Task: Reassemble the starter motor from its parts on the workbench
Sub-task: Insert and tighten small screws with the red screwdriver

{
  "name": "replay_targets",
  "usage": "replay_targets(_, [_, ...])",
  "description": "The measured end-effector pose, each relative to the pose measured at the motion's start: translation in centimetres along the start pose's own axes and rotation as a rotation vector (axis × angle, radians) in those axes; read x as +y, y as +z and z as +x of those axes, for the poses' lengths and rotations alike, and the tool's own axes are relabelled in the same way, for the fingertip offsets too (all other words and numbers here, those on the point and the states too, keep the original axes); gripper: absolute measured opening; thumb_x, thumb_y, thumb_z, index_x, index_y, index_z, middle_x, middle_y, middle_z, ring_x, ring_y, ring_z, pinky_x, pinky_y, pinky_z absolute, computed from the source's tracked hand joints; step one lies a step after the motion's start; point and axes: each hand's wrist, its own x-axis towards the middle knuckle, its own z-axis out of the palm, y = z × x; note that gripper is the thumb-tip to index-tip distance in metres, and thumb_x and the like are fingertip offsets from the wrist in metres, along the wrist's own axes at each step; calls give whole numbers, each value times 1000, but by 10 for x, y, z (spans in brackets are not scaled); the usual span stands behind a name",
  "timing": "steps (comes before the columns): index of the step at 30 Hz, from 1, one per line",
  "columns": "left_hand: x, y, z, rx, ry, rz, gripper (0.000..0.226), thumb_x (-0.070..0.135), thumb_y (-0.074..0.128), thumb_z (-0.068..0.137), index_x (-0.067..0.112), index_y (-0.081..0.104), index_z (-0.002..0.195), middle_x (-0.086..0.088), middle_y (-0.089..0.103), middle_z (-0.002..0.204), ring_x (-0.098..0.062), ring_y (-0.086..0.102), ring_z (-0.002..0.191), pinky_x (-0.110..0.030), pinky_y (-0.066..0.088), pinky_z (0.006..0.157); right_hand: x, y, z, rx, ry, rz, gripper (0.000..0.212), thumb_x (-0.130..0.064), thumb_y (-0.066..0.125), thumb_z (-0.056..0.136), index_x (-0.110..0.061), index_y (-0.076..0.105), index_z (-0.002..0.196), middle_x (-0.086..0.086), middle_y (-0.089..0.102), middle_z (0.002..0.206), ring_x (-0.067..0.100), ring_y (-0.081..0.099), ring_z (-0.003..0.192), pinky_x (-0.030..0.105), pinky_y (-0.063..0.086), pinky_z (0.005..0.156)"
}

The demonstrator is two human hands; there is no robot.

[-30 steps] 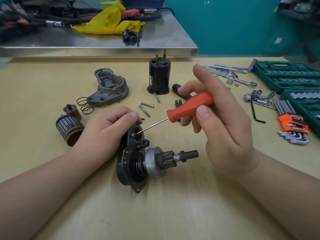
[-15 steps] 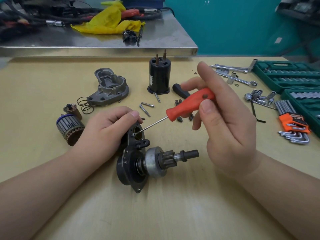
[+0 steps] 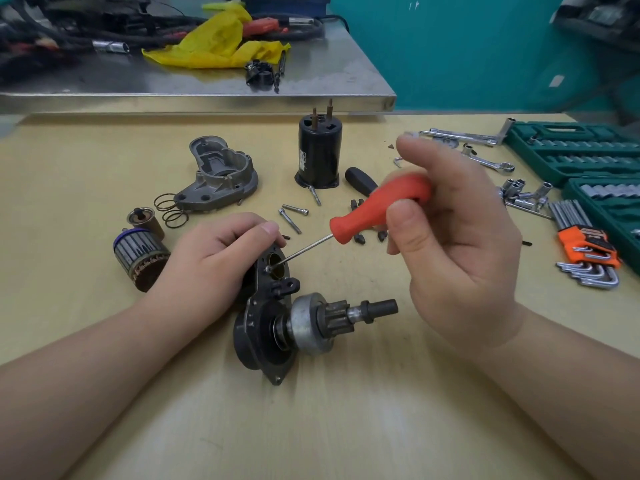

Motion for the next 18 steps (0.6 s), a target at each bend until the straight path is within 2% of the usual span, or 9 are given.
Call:
replay_targets(2, [-1, 0, 0, 3, 1, -1, 29, 41, 58, 103, 26, 80, 91, 3, 70, 76, -2, 60, 69, -14, 45, 62, 0, 0, 1, 29, -1, -39, 24, -27, 58, 108, -19, 62, 131, -24, 63, 104, 12, 64, 83, 37, 53, 64])
replay_targets(3, [-1, 0, 0, 3, 0, -1, 29, 42, 58, 103, 26, 80, 92, 2, 70, 77, -2, 60, 70, -14, 45, 63, 0, -1, 1, 38, 2, -49, 25, -30, 58, 108, -19, 64, 130, -23, 63, 104, 14, 62, 81, 37, 53, 63])
replay_targets(6, [0, 0, 0, 2, -5, -5, 31, 46, 57, 99, 26, 80, 91, -3, 71, 80, -5, 62, 72, -17, 46, 65, 4, -3, 1, 14, -3, -27, 33, -22, 48, 112, -9, 56, 142, 2, 66, 111, 21, 63, 87, 34, 54, 68])
replay_targets(9, [0, 0, 0, 5, -9, 0, 32, 46, 57, 99, 25, 80, 92, -3, 71, 81, -8, 64, 74, -17, 47, 66, 6, -3, -1, -16, -3, -21, 41, -9, 47, 109, -4, 46, 150, 10, 65, 124, 27, 63, 100, 39, 56, 72])
replay_targets(11, [0, 0, 0, 7, -17, 6, 32, 47, 57, 98, 26, 80, 93, 0, 72, 80, -9, 64, 75, -21, 48, 69, 6, -1, -1, 19, 5, -14, 38, -15, 54, 109, -13, 52, 147, 5, 65, 119, 28, 63, 103, 43, 55, 69])
replay_targets(13, [0, 0, 0, 7, -22, 12, 32, 48, 57, 98, 27, 80, 93, -1, 72, 81, -8, 64, 75, -24, 49, 70, 3, 0, 0, 52, -7, -30, 30, -24, 59, 108, -24, 58, 138, -9, 64, 115, 20, 62, 102, 42, 55, 69])
replay_targets(15, [1, 0, 0, 8, -17, 7, 32, 47, 57, 98, 26, 80, 92, -3, 71, 80, -8, 63, 74, -20, 47, 67, 3, -1, 2, 49, -32, -75, 24, -27, 59, 108, -24, 61, 132, -18, 63, 112, 12, 61, 98, 39, 54, 71])
replay_targets(18, [2, 0, 0, 6, -8, 0, 29, 41, 60, 102, 23, 80, 91, -4, 72, 80, -7, 62, 72, -18, 46, 65, 6, -5, 0, 22, -31, -99, 28, -18, 51, 111, -10, 61, 136, 0, 64, 119, 19, 65, 103, 40, 58, 76])
